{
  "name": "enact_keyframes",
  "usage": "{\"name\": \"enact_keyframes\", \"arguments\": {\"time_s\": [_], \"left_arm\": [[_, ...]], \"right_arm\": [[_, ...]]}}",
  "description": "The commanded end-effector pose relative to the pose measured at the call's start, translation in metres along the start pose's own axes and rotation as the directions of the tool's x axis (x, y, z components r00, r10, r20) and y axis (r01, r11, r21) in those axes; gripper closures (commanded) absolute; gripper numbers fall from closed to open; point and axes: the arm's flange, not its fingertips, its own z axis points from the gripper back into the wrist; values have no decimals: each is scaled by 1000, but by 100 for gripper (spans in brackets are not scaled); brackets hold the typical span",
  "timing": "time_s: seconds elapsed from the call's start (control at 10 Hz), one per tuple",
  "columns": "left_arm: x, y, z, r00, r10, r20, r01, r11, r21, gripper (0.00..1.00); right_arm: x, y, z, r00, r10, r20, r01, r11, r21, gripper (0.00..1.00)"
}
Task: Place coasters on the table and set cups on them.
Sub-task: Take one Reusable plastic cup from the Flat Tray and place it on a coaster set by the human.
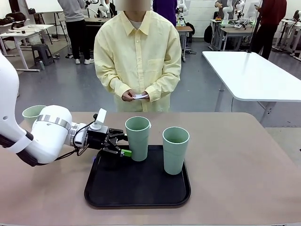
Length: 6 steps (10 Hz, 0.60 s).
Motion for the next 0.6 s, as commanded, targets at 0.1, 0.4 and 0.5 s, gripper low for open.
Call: {"name": "enact_keyframes", "arguments": {"time_s": [0.1,0.4,0.5], "left_arm": [[-6,0,-11,999,-44,20,45,997,-58,0],[-9,-5,-22,998,-60,37,64,992,-109,0],[-9,-5,-26,997,-68,45,73,990,-121,0]], "right_arm": [[0,0,0,1000,0,4,0,1000,11,0],[0,0,0,1000,0,4,0,1000,11,0],[0,0,0,1000,0,4,0,1000,11,0]]}}
